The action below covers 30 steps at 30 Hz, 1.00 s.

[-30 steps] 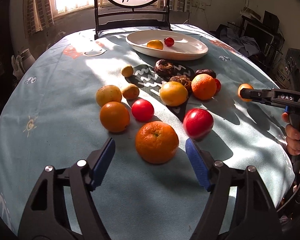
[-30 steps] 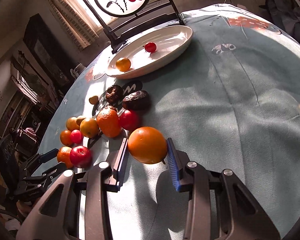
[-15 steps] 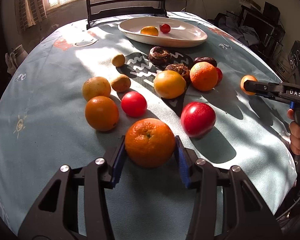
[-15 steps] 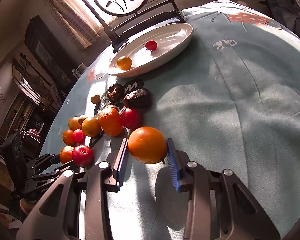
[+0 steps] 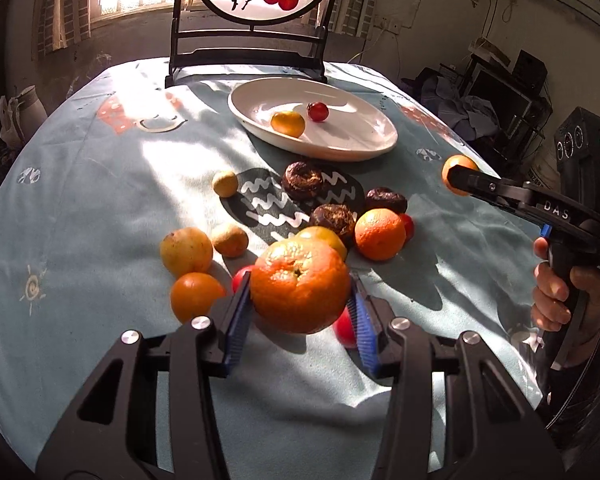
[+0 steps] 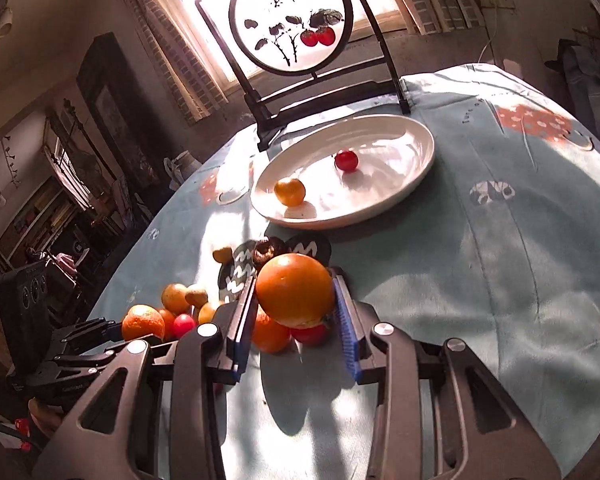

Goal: Organize fruits
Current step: 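Lower both citrus fruits into the white plate and open both tools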

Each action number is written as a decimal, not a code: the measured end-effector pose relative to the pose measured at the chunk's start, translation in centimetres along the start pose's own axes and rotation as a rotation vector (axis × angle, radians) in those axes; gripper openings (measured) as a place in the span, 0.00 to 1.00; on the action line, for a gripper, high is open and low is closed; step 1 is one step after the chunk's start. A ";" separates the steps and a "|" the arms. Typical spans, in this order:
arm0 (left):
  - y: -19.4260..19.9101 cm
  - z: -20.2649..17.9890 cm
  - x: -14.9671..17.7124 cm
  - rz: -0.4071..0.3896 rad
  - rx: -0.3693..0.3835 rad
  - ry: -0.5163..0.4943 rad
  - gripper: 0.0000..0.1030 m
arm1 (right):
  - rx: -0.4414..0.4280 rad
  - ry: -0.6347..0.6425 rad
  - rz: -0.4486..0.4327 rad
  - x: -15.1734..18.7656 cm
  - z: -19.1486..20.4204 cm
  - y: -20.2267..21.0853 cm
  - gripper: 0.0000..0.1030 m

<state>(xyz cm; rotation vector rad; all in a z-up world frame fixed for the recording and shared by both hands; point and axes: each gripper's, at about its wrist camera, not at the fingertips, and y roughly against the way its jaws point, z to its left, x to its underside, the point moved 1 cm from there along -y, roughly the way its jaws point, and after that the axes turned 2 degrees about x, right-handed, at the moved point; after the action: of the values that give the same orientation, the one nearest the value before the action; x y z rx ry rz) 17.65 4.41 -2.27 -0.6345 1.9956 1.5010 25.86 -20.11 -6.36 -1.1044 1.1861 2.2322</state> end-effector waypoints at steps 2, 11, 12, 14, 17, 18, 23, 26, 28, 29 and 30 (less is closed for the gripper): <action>-0.4 -0.5 -2.6 -0.028 0.007 -0.004 0.45 | 0.032 -0.001 -0.058 -2.6 -0.2 -1.6 0.37; -9.2 0.0 -15.4 0.016 -0.101 -0.045 0.45 | 0.147 0.001 -0.047 -6.8 -3.0 -9.5 0.36; -10.6 0.4 -16.4 0.033 -0.109 -0.035 0.45 | 0.172 0.025 -0.048 -6.8 -3.0 -9.7 0.36; -13.6 1.0 -18.0 0.078 -0.134 -0.024 0.45 | 0.203 0.056 -0.039 -6.8 -3.2 -10.2 0.36; -17.2 1.8 -19.1 0.145 -0.156 -0.014 0.45 | 0.191 0.045 -0.015 -6.8 -4.0 -10.8 0.36; -18.0 2.1 -19.2 0.161 -0.167 -0.012 0.45 | 0.194 0.052 -0.007 -6.8 -4.0 -11.0 0.36; -20.5 3.2 -19.3 0.205 -0.207 0.010 0.46 | 0.208 0.061 0.024 -6.7 -4.2 -12.1 0.39; -19.4 3.3 -19.1 0.169 -0.227 0.024 0.76 | 0.209 0.062 0.030 -6.8 -4.0 -12.0 0.48; -17.2 2.9 -19.2 0.107 -0.247 0.019 0.81 | 0.193 0.062 0.008 -7.2 -3.6 -11.2 0.49; -15.8 2.7 -19.1 0.083 -0.243 0.010 0.83 | 0.188 0.064 -0.005 -7.3 -3.3 -10.8 0.49; -14.3 2.5 -18.8 0.059 -0.244 0.003 0.86 | 0.185 0.066 -0.015 -7.4 -3.0 -10.4 0.49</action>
<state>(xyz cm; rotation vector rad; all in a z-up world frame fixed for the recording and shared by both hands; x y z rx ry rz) 41.34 3.85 -0.09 -0.6812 1.8629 1.7974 38.45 -16.44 -6.92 -1.1157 1.3759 2.0414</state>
